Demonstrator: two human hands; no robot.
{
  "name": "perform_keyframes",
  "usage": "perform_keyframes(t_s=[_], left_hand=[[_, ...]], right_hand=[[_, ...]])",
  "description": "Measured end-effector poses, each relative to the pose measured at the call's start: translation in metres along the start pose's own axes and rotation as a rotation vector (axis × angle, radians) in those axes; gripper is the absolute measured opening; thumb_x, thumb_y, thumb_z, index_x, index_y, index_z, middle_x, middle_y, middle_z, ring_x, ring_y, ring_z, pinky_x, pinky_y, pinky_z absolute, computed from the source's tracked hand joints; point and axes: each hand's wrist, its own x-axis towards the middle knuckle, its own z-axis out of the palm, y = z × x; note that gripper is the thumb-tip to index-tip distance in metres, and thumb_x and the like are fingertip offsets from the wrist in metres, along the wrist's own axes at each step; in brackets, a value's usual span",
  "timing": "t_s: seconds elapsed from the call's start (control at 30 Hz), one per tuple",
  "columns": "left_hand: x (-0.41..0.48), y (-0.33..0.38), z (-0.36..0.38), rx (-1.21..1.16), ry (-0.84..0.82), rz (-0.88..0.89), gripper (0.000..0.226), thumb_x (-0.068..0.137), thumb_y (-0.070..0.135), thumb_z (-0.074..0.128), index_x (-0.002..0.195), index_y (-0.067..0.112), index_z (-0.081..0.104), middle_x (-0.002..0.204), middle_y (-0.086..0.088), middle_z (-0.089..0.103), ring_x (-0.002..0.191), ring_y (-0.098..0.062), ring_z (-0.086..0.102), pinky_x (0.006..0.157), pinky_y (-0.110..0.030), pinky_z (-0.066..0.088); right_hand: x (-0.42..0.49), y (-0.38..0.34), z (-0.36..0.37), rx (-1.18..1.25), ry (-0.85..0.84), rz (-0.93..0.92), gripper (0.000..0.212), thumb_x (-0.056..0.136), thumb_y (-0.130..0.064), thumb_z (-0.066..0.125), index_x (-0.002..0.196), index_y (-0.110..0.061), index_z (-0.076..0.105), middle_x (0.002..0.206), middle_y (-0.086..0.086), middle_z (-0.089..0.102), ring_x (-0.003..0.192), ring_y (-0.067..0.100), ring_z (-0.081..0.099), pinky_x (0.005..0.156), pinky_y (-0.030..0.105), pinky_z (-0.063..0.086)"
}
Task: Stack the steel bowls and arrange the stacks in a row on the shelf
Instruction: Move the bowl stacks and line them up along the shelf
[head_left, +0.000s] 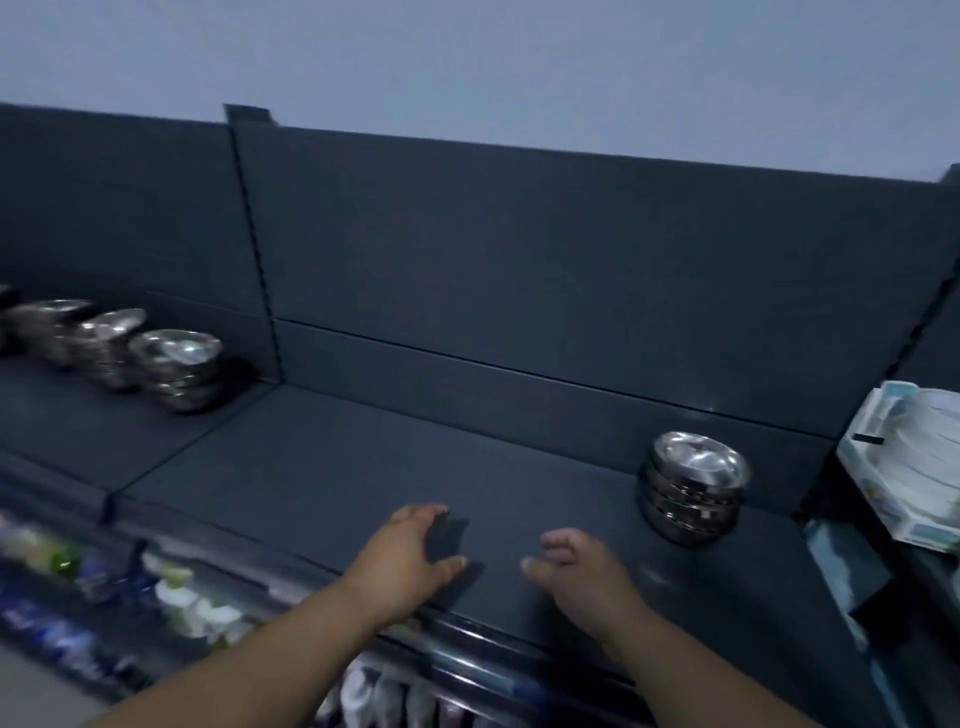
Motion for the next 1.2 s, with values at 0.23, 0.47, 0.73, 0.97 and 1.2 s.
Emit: perform_keyframes(t_s=[0.23, 0.47, 0.73, 0.97, 1.2], left_hand=[[-0.109, -0.172, -0.14, 0.225, 0.159, -0.174, 0.069, 0.086, 0.047, 0.061, 0.146, 0.024, 0.034, 0.147, 0.0, 0.037, 0.131, -0.017, 0.043, 0.106, -0.022, 0.031], [-0.212, -0.313, -0.246, 0.266, 0.288, -0.427, 0.067, 0.086, 0.044, 0.063, 0.144, 0.024, 0.036, 0.146, -0.001, 0.038, 0.129, -0.018, 0.045, 0.105, -0.025, 0.035], [-0.241, -0.417, -0.308, 0.201, 0.366, -0.61, 0.065, 0.088, 0.045, 0.06, 0.144, 0.024, 0.035, 0.149, 0.001, 0.035, 0.132, -0.017, 0.043, 0.105, -0.027, 0.037], [-0.167, -0.489, -0.38, 0.201, 0.45, -0.635, 0.069, 0.088, 0.043, 0.061, 0.147, 0.024, 0.031, 0.15, -0.001, 0.033, 0.131, -0.018, 0.043, 0.105, -0.029, 0.038], [-0.069, -0.562, -0.465, 0.215, 0.492, -0.637, 0.073, 0.085, 0.046, 0.063, 0.148, 0.026, 0.03, 0.147, 0.0, 0.037, 0.133, -0.019, 0.041, 0.107, -0.031, 0.038]], right_hand=[[-0.045, -0.111, 0.182, -0.396, -0.284, -0.296, 0.056, 0.084, -0.045, 0.067, 0.134, -0.026, 0.05, 0.134, -0.008, 0.055, 0.119, 0.013, 0.056, 0.095, 0.023, 0.046], [-0.092, -0.204, 0.356, -0.536, -0.415, -0.517, 0.059, 0.081, -0.054, 0.064, 0.134, -0.032, 0.049, 0.134, -0.007, 0.055, 0.118, 0.016, 0.055, 0.095, 0.029, 0.047], [-0.089, -0.273, 0.478, -0.568, -0.56, -0.612, 0.056, 0.085, -0.05, 0.063, 0.136, -0.03, 0.05, 0.135, -0.004, 0.055, 0.118, 0.016, 0.056, 0.098, 0.031, 0.048], [-0.01, -0.348, 0.564, -0.506, -0.55, -0.687, 0.053, 0.086, -0.049, 0.062, 0.134, -0.029, 0.05, 0.135, -0.002, 0.054, 0.119, 0.018, 0.055, 0.096, 0.028, 0.046], [0.095, -0.44, 0.641, -0.483, -0.551, -0.721, 0.056, 0.085, -0.049, 0.063, 0.136, -0.029, 0.048, 0.133, -0.005, 0.05, 0.118, 0.015, 0.052, 0.097, 0.028, 0.045]])
